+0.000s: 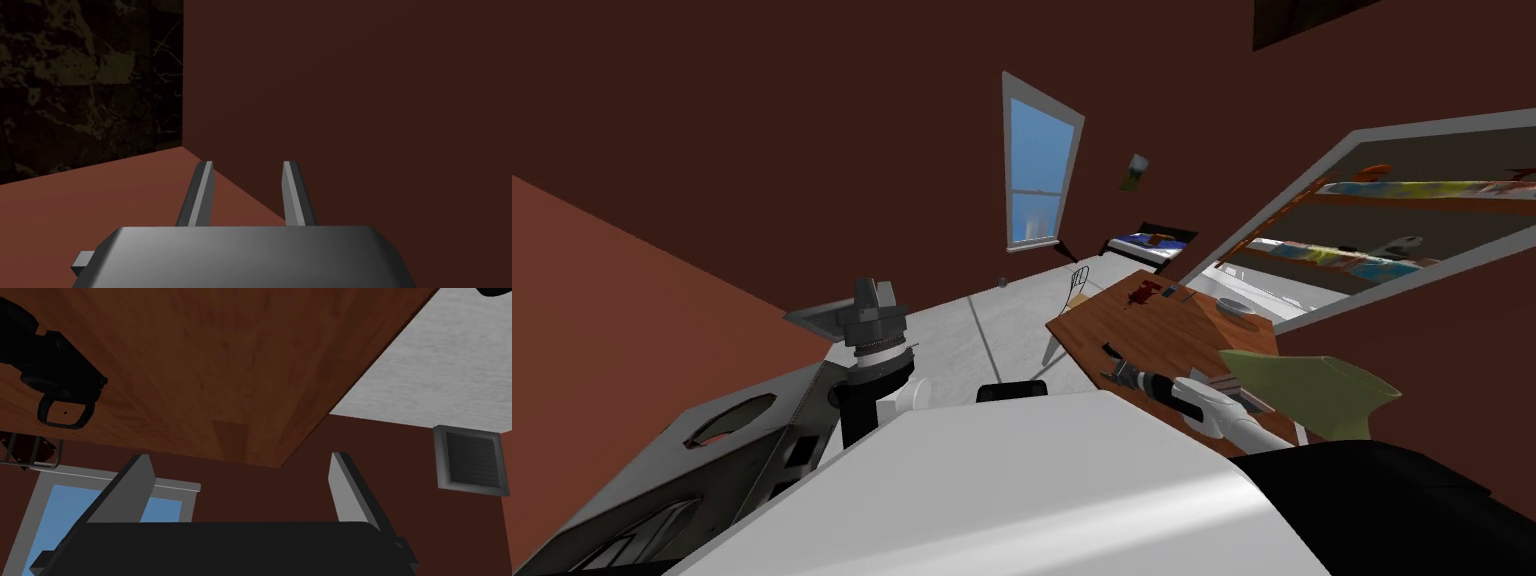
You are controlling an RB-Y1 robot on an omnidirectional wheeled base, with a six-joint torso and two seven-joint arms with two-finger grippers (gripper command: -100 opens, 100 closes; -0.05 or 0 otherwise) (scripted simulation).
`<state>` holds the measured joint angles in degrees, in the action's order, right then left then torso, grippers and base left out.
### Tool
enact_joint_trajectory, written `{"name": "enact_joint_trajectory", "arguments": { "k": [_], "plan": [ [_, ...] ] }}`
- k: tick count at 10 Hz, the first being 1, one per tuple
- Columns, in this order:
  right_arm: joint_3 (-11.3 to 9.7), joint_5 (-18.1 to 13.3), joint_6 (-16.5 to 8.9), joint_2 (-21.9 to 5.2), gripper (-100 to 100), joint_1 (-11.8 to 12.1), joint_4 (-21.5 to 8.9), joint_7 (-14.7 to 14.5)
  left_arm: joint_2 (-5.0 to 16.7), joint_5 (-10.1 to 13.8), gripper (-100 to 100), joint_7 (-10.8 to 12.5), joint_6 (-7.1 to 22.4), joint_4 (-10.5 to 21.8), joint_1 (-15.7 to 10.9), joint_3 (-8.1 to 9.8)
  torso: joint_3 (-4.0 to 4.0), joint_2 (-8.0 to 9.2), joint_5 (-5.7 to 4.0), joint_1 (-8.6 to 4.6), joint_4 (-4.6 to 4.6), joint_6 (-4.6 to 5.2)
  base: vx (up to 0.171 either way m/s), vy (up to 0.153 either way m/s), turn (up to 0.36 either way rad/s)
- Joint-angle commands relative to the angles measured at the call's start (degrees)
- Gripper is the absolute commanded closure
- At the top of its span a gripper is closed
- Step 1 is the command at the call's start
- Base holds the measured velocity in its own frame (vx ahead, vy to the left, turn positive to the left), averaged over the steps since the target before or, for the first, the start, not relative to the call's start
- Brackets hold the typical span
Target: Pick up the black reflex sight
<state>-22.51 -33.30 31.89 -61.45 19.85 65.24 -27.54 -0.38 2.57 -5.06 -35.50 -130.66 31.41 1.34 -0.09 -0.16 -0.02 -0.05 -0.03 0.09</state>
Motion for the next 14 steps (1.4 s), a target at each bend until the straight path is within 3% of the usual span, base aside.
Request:
{"name": "enact_joint_trajectory", "arguments": {
  "k": [1,6,7,8,9,10,11,13,14],
  "plan": [
    [-0.8,-1.1,-0.5,-1.6,-100,-0.3,-2.1,-0.1,0.0,0.0,0,0.0,0.0,0.0,0.0,0.00,0.00,0.00,0.00,0.00,0.00,0.00,0.041,-0.012,0.085],
    [-5.3,-6.3,-4.1,-5.1,-100,-0.5,-10.0,0.2,0.0,0.0,0,0.0,0.0,0.0,0.0,0.00,-0.28,-0.49,-0.03,-0.14,-0.10,-0.05,0.132,-0.045,0.142],
    [-5.3,-6.3,-4.1,-5.1,-100,-0.5,-10.0,0.2,0.0,0.0,0,0.0,0.0,0.0,0.0,0.00,-0.28,-0.49,-0.03,-0.14,-0.11,-0.04,0.106,-0.051,0.045],
    [-6.9,-7.7,-5.1,-4.3,-100,-0.2,-11.3,0.5,0.0,0.0,0,0.0,0.0,0.0,0.0,0.01,-0.21,-0.36,-0.03,-0.13,-0.08,-0.01,0.122,-0.048,0.066],
    [-6.3,-7.1,-4.4,-4.7,-100,-0.6,-10.7,0.5,0.0,0.0,0,0.0,0.0,0.0,0.0,0.00,-0.21,-0.37,-0.04,-0.12,-0.08,-0.02,0.062,-0.024,0.021],
    [-6.5,-7.2,-4.7,-4.6,0,-0.6,-10.7,0.5,0.0,0.0,0,0.0,0.0,0.0,0.0,0.00,-0.12,-0.19,-0.01,-0.02,-0.05,-0.01,0.011,-0.005,0.000],
    [-6.7,-7.4,-5.7,-2.7,-100,-1.1,-11.6,0.0,0.0,0.0,0,0.0,0.0,0.0,0.0,0.00,-0.01,-0.02,0.01,0.05,0.00,0.00,0.005,-0.029,0.070],
    [-6.9,-7.6,-6.8,-0.8,-100,-1.5,-12.4,-0.6,0.0,0.0,0,0.0,0.0,0.0,0.0,0.00,0.05,0.08,-0.03,-0.07,0.02,-0.01,0.001,-0.049,0.067],
    [-6.9,-7.6,-6.4,-1.4,-100,-1.6,-12.3,-0.3,0.0,0.0,0,0.0,0.0,0.0,0.0,0.00,0.06,0.10,-0.04,-0.10,0.03,0.00,-0.002,-0.024,0.016]
  ]
}}
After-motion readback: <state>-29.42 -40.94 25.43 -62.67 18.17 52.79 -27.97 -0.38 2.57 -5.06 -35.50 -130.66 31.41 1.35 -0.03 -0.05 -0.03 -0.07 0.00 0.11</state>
